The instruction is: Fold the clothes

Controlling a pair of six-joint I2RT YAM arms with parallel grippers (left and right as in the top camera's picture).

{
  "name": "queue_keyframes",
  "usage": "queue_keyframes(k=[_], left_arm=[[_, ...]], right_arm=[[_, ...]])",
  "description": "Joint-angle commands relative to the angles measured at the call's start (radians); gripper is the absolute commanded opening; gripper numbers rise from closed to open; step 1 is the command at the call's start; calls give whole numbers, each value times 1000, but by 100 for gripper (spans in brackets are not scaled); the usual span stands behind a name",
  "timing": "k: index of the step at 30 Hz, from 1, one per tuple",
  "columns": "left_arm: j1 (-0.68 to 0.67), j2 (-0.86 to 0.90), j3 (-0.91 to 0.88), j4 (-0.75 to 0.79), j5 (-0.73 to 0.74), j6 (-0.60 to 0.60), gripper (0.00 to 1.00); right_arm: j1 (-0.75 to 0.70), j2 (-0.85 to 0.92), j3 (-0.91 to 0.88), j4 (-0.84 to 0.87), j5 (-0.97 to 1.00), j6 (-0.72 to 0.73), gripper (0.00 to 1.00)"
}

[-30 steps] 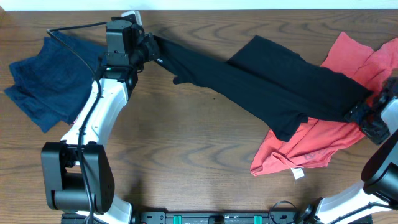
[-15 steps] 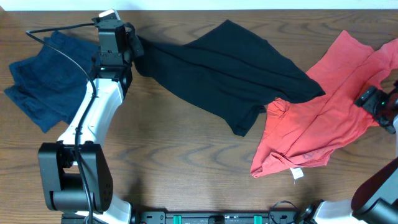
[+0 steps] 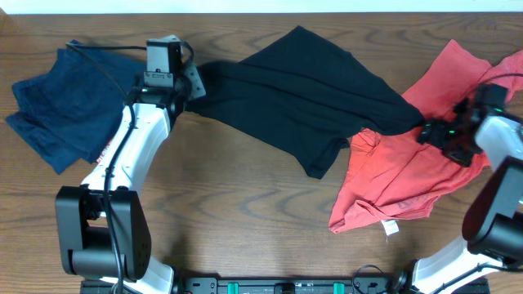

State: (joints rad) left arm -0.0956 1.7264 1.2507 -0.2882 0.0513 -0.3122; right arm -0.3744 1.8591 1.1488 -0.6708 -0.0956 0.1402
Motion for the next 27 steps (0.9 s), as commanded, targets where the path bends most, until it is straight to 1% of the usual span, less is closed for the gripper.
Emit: queue_keyframes(k=[1, 2, 3, 4, 7, 8, 11, 15, 17, 21, 23, 24, 25, 26, 27], left_arm=[[-8, 2, 8, -45, 16, 16, 6], [-8, 2, 8, -52, 16, 16, 6], [-8, 2, 8, -55, 16, 16, 6], [-8, 2, 8, -55, 16, 16, 6], [-8, 2, 8, -39, 16, 16, 6], [-8, 2, 8, -27, 16, 16, 6], [-8, 2, 8, 17, 15, 16, 6], [-8, 2, 8, 74, 15, 17, 6], [-8, 2, 8, 93, 8, 18, 6], [-7, 2, 8, 112, -11, 28, 6], [-6, 2, 8, 132, -15, 40, 6], [-6, 2, 8, 146, -15, 45, 6], [-7, 2, 8, 166, -14, 47, 6], [-7, 2, 8, 193, -14, 47, 6], [-7, 2, 8, 220, -14, 47, 6]], right_arm=[[54, 48, -6, 1, 155, 24, 84], [60, 60, -6, -3, 181, 24, 77], [62, 71, -6, -10, 215, 26, 66], [61, 76, -6, -19, 253, 42, 53], [42, 75, -3, -45, 414, 100, 7], [32, 71, 5, -55, 452, 100, 1], [-22, 55, 68, -125, 539, 142, 1], [-127, 38, 235, -254, 602, 196, 1], [-182, 30, 330, -321, 640, 248, 2], [-274, 16, 480, -390, 606, 278, 5], [-295, 14, 515, -396, 558, 278, 7], [-301, 14, 522, -396, 526, 277, 12], [-301, 14, 522, -396, 499, 270, 21], [-301, 15, 521, -397, 461, 263, 34], [-298, 15, 517, -397, 422, 251, 43]])
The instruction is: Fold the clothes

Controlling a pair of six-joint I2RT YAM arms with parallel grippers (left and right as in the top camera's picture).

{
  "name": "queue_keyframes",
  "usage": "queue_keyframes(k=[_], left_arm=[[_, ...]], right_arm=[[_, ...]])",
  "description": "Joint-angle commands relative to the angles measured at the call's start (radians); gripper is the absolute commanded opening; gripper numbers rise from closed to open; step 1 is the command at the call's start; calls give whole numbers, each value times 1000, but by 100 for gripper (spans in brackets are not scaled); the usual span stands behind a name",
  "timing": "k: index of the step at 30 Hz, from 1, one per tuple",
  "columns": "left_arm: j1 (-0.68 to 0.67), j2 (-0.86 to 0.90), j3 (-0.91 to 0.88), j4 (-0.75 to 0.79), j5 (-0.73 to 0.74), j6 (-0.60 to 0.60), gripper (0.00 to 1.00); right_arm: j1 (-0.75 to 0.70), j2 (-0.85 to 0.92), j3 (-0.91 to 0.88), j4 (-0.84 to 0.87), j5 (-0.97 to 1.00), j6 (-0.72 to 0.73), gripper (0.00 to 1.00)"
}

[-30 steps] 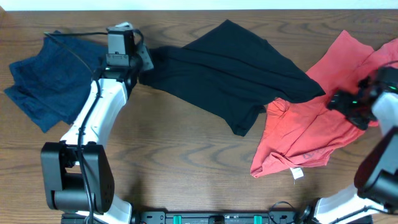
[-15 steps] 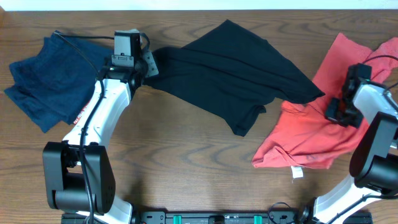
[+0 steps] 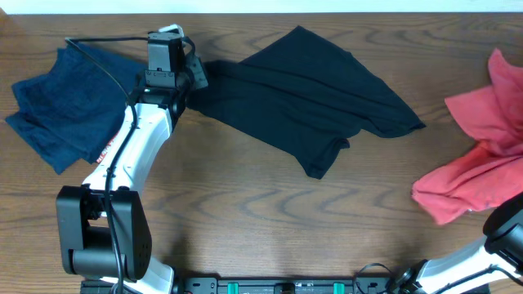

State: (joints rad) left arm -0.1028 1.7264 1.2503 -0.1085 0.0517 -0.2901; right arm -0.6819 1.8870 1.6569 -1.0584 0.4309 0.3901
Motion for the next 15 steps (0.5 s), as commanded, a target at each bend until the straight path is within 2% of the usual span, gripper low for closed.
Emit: queue_keyframes(k=[1, 6, 9, 10, 11, 12, 13, 15], left_arm=[[0, 2, 9, 76, -15, 25, 6], [1, 2, 9, 276, -14, 24, 6], [1, 2, 11, 377, -14, 24, 6], [1, 2, 15, 389, -14, 24, 11], [1, 2, 21, 389, -14, 24, 23], [1, 2, 29, 373, -13, 24, 40], [2, 2, 34, 345, -5, 24, 60], [1, 2, 45, 229, 60, 23, 84]], right_arm=[[16, -13, 4, -16, -147, -14, 48], [66, -13, -2, -63, -262, -27, 49], [119, -13, -2, -77, -351, -101, 49], [137, -13, -2, -82, -371, -121, 49], [158, -13, -2, -88, -387, -136, 49], [182, -13, -2, -92, -405, -153, 50], [203, -13, -2, -95, -415, -166, 50], [249, -13, -2, -103, -421, -168, 50]])
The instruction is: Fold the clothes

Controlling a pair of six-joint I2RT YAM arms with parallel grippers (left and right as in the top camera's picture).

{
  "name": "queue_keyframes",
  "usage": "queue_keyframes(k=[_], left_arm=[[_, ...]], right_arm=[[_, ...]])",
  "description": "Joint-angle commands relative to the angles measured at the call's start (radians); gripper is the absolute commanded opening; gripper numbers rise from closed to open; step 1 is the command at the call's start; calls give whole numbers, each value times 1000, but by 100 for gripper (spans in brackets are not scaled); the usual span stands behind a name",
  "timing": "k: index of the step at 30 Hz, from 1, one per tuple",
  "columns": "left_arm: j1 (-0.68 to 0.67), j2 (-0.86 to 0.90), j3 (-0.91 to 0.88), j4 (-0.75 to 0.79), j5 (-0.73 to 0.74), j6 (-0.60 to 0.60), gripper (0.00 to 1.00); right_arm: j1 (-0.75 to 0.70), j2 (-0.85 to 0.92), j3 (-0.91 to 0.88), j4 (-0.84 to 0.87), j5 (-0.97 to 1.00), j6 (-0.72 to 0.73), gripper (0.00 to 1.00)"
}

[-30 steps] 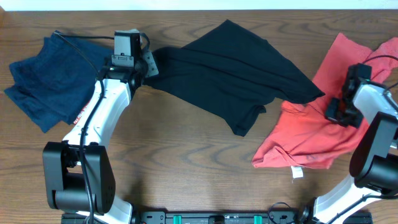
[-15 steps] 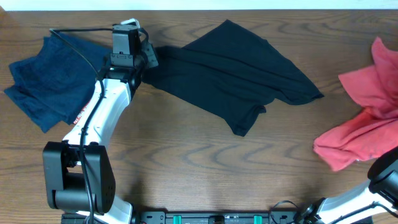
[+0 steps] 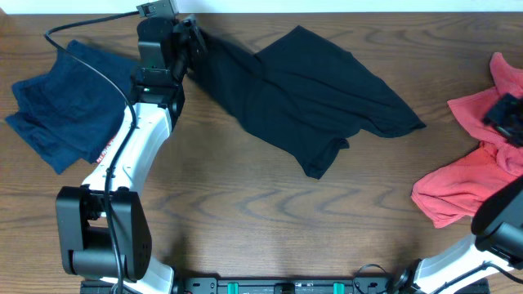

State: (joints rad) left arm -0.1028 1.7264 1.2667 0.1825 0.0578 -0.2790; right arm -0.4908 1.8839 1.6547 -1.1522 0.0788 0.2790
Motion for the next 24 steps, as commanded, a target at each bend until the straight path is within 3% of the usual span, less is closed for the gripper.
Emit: queue_keyframes(k=[1, 7, 12, 20, 24], left_arm=[[1, 2, 29, -126, 97, 12, 96], [-41, 2, 25, -553, 357, -105, 98], [-165, 2, -7, -712, 414, -136, 98], [-451, 52, -159, -602, 345, -371, 100], [-555, 120, -195, -457, 345, -465, 92]], right_arm=[[83, -10, 0, -14, -69, -62, 50], [188, -10, -9, -26, -68, -102, 53], [224, -9, -18, -27, -68, -101, 54], [227, -9, -21, -61, -68, -120, 54], [225, -9, -21, -74, -68, -131, 54]])
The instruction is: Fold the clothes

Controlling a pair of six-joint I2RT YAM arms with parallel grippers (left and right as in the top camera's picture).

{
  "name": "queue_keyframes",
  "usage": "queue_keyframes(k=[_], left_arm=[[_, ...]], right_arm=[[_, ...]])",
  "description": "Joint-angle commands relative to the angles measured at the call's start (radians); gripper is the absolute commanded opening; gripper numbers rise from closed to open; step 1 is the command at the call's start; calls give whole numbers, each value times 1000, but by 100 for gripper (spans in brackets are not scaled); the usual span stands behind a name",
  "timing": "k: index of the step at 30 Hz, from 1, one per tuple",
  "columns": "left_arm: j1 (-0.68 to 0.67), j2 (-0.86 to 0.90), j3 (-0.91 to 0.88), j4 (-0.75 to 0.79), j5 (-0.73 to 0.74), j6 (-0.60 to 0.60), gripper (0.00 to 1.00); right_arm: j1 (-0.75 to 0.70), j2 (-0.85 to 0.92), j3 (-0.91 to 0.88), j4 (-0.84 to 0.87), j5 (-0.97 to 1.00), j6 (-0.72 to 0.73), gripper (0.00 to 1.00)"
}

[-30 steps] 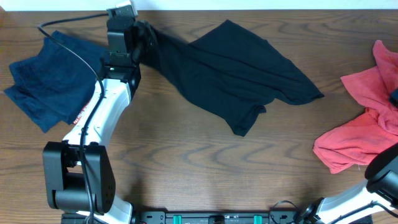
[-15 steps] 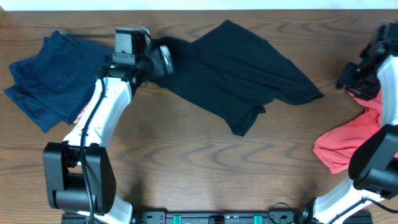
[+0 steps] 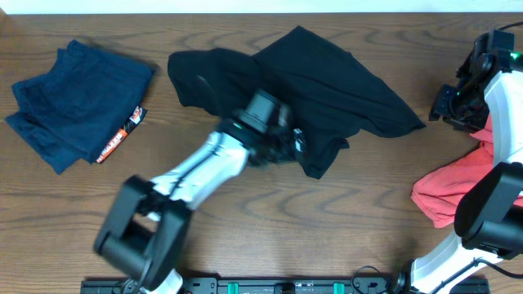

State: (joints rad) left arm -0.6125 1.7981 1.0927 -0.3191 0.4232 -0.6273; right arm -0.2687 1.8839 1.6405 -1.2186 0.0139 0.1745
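A black garment (image 3: 319,82) lies spread across the far middle of the table, its left end (image 3: 196,73) bunched. My left gripper (image 3: 288,145) hovers blurred over the garment's near edge; its jaws cannot be made out. A red garment (image 3: 458,196) lies crumpled at the right edge. At the far right, my right gripper (image 3: 448,102) sits just right of the black garment's right corner and away from the red cloth. Whether its fingers are open is unclear.
A folded dark blue garment (image 3: 73,102) with a red and white label (image 3: 118,135) lies at the far left. The right arm's white link (image 3: 500,90) crosses above the red garment. Bare wooden table (image 3: 261,229) fills the near side.
My left gripper has left the black garment's far left end and is now over its near edge in the middle. My right gripper has moved left off the red garment, toward the black garment's right corner.
At first the red garment overlapped the black one's right corner, with my right gripper on it and my left at the black garment's left end. Then the red garment was at the right edge. Later the left end was raised toward the back; now it lies bunched.
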Motion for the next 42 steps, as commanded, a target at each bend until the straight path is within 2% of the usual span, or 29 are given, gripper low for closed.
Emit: queue_keyframes(k=[1, 7, 9, 12, 14, 18, 22, 26, 29, 32, 42], left_arm=[[-67, 68, -21, 79, -20, -119, 90], [-129, 137, -21, 179, -74, -151, 77], [-130, 156, -21, 179, -85, -176, 58], [-130, 166, -21, 156, -84, -194, 6], [-129, 164, -21, 121, -84, -194, 6], [-75, 105, -17, -98, -85, -146, 6], [75, -47, -2, -420, -150, 10, 6], [250, -195, -2, -608, -281, 103, 6], [344, -254, -2, -658, -290, 130, 6], [390, -270, -2, -675, -290, 141, 6], [377, -266, -9, -675, -290, 149, 6]], right_arm=[[3, -9, -6, -8, -3, -28, 54], [3, -9, -6, -8, -3, -35, 54], [3, -9, -6, -8, -3, -35, 54], [3, -9, -6, -8, -3, -35, 54], [3, -9, -6, -8, -3, -35, 54], [3, -9, -6, -12, -5, -58, 55], [7, -8, -6, -55, -93, -156, 57], [27, -8, -39, -101, -146, -172, 57], [54, -8, -105, -76, -175, -141, 58], [103, -8, -205, -48, -297, -130, 58], [369, -8, -557, 133, -388, 40, 59]])
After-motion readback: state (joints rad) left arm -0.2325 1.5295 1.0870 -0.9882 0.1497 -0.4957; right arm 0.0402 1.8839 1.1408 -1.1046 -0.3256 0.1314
